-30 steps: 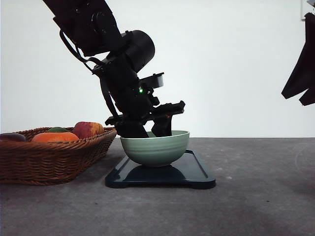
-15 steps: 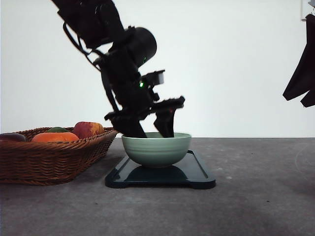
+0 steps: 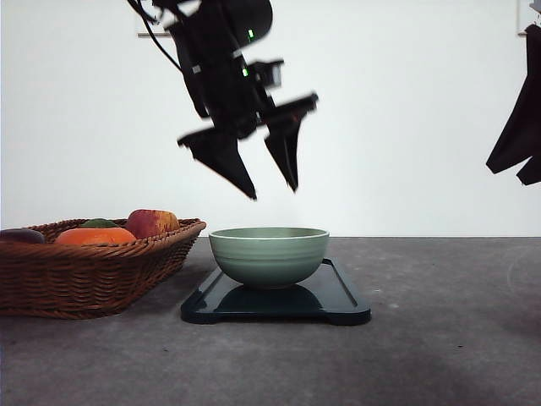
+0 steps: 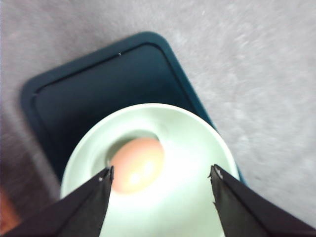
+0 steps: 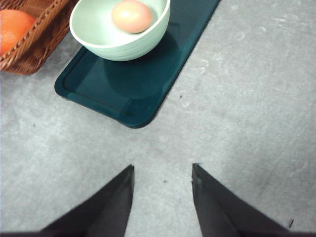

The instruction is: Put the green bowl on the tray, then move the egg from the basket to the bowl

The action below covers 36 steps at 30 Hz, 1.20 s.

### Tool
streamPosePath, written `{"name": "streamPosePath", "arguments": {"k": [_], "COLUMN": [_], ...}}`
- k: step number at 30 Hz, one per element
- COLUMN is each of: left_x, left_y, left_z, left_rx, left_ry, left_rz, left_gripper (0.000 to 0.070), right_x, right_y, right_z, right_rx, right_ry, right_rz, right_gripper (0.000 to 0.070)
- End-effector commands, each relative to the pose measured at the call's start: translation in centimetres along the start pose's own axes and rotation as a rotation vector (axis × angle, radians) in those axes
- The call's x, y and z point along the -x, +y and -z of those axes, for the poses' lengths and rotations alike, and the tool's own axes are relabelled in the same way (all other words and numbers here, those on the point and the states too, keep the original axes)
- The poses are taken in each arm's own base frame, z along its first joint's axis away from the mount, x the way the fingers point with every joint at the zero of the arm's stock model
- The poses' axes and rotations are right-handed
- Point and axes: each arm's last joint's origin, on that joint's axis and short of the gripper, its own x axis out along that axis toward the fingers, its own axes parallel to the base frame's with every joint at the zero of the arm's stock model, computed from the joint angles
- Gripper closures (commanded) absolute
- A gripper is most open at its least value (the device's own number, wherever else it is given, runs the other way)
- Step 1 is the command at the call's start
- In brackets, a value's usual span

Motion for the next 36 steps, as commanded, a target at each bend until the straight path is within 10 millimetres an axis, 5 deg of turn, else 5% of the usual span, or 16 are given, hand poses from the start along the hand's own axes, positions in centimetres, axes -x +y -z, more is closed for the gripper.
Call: {"name": "streamPosePath", "arguments": {"k": [1, 10, 27, 36], "left_x": [1.8, 7.3, 14.1, 16.3], "left_y": [-0.3, -0.1, 3.2, 4.5], "left_z": [-0.8, 2.0, 15.7, 20.8], "left_rx": [0.005, -0.027, 0.127, 0.23], "left_ry": [-0.045, -0.105, -0.283, -0.335], "left_rz": [0.007, 0.007, -0.053, -0.096], "left_gripper": [0.0305, 0.0309, 0.0309, 0.0309], "right_x": [0.0, 0.0, 0.0, -0.1], "right_y": [0.1, 0.1, 0.1, 0.2], "right_z": [-0.2, -0.2, -0.2, -0.2], "right_rx": [0.002, 0.004, 0.046, 0.062], "right_ry": [-0.003, -0.003, -0.007, -0.008], "right_rz": [-0.005, -0.005, -0.006, -0.007], "right_gripper": [0.0469, 0.0469, 0.0469, 0.0469]}}
